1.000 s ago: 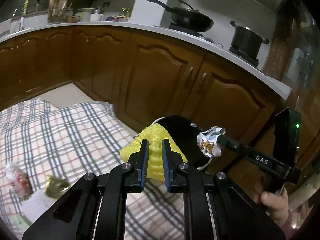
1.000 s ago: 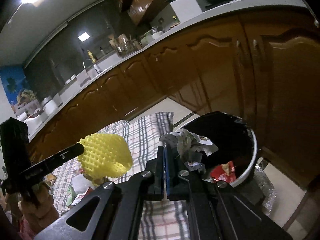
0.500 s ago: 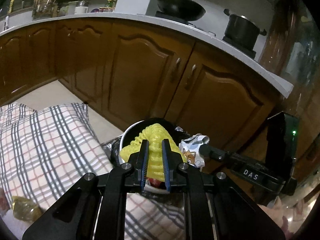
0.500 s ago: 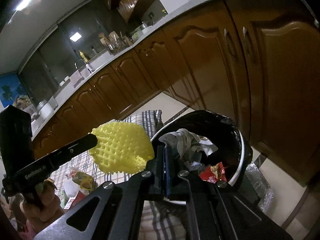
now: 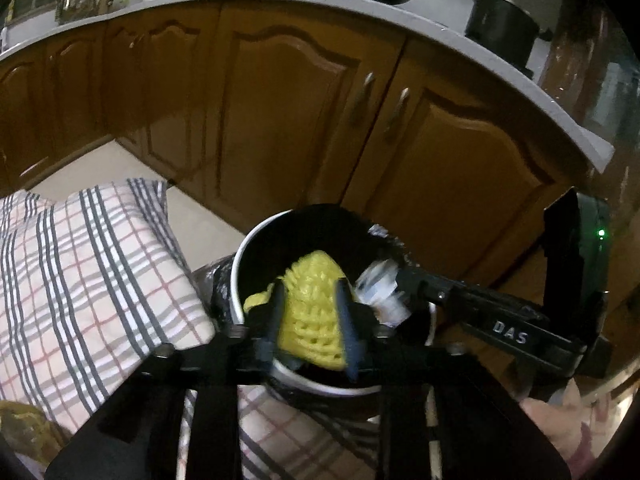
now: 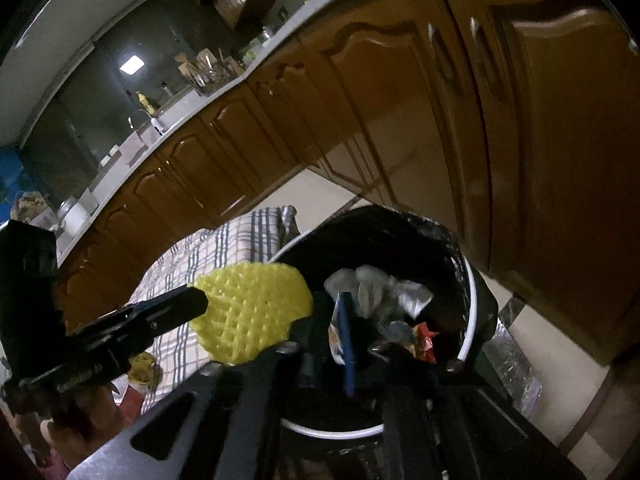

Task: Collect trash
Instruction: 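Carry both items over the bin and open both tools to drop them, then move both open tools back over the table toward the white foam net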

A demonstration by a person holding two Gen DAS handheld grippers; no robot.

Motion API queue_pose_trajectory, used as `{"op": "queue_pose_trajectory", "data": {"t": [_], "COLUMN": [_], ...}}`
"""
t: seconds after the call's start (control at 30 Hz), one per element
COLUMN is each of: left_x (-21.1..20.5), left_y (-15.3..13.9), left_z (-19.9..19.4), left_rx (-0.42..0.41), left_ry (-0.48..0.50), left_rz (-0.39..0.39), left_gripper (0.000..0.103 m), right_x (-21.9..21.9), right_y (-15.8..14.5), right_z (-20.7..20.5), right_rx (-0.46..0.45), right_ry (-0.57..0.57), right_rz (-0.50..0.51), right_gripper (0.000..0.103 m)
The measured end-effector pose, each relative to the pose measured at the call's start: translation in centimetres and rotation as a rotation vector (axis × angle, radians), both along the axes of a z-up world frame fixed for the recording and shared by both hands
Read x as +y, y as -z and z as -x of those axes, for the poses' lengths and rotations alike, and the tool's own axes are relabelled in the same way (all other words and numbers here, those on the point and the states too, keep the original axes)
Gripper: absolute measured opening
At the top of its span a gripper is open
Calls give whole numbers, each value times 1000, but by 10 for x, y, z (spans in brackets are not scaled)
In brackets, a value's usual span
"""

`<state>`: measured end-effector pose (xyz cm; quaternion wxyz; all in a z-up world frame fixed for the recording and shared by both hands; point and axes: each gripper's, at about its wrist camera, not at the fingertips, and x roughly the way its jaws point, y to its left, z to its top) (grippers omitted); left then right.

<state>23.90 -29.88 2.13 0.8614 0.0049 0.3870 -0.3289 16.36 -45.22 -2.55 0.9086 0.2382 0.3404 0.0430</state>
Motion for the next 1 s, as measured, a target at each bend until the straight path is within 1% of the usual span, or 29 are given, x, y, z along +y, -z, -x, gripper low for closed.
{"op": "queue_pose_trajectory", "data": {"t": [0.03,0.07,0.1,0.2,0.27,0.3,0.33,0.37,0.4,0.43,0.6,0.77,1.0], "left_x": [2,4,7,17,24,29,36,41,49,54,84,112,152], "left_y": [2,3,3,4,3,2,2,1,2,2,6,8,5], "left_z": [0,0,1,5,8,11,14,16,20,21,33,44,65], "left_rx": [4,7,9,20,18,15,10,6,2,1,1,7,-13], "left_ry": [-8,-13,-16,-30,-41,-51,-65,-76,-93,-105,-168,-210,-265], "left_rz": [-1,2,8,18,27,34,46,52,57,58,61,70,82], "left_gripper": [46,49,50,50,53,57,63,65,67,67,71,72,72], "right_x": [0,0,0,0,-1,-1,0,1,2,5,21,41,67], "right_y": [2,2,2,1,1,1,0,-1,-3,-4,-9,-12,-16], "right_z": [1,4,6,12,19,20,25,32,36,41,56,65,72], "right_rx": [1,-7,-13,-26,-39,-45,-60,-90,-113,-130,-168,-183,-199], "right_ry": [5,11,14,22,31,38,51,64,76,91,106,91,59], "right_rz": [-1,0,1,-10,-28,-31,-39,-52,-55,-49,-46,-44,-52], "right_gripper": [39,44,47,47,54,66,82,86,95,98,98,98,98]}}
